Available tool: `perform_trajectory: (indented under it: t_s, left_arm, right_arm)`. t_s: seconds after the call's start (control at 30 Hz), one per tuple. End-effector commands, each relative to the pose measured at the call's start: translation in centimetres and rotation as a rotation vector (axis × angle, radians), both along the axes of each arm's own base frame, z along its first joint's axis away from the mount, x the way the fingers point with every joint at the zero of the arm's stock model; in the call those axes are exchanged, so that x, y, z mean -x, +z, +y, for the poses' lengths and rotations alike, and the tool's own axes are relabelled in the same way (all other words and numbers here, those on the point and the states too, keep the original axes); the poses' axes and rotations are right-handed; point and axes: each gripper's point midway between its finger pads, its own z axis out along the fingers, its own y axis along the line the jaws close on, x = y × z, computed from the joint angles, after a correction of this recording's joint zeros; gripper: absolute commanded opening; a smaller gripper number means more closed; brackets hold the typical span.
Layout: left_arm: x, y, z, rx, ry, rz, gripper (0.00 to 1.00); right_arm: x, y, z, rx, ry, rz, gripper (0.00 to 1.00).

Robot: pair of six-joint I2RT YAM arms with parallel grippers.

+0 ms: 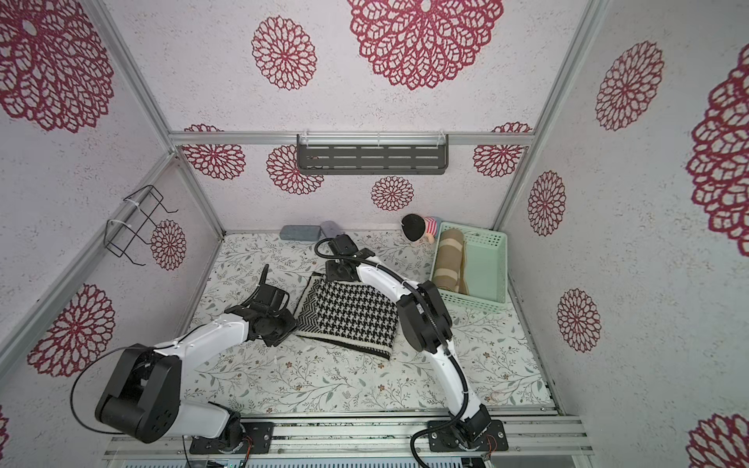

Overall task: Roll up the scarf and place it into the basket
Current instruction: Adjust the scarf at the center of the board.

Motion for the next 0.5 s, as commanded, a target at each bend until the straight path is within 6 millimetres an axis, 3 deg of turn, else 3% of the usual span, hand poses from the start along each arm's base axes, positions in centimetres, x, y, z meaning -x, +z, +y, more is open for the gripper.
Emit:
perform_trajectory:
  t_s: [0.0,0.07,0.13,0.27,0.37,0.47]
  left_arm:
    - [-2.7,5.2,-1.4,0.013,-0.028,-0.149,0.52]
    - [-4.1,7.0,-3.5,0.033,-0.092,-0.203,0.52]
    - [-5.6,7.6,-5.7,0.057,-0.145,-0.232,0.52]
    - [-8.3,6.2,-9.6,0.109,-0.204,-0.242,0.50]
    - [-10.2,4.3,-10.3,0.103,-0.180,-0.247,0.48]
    - [-12.0,2.5,-8.9,0.056,-0.135,-0.240,0.46]
  right_arm:
    - [1.1,5.1,-5.2,0.099,-0.086,-0.104,0.62]
    - [2.4,4.2,-7.6,0.151,-0.109,-0.080,0.61]
    - [3.3,3.0,-9.6,0.188,-0.129,-0.050,0.59]
    - [4.5,0.9,-12.4,0.240,-0.163,-0.001,0.58]
    - [5.0,-1.0,-13.9,0.270,-0.184,0.040,0.58]
    - [5.0,-2.7,-15.2,0.297,-0.201,0.070,0.58]
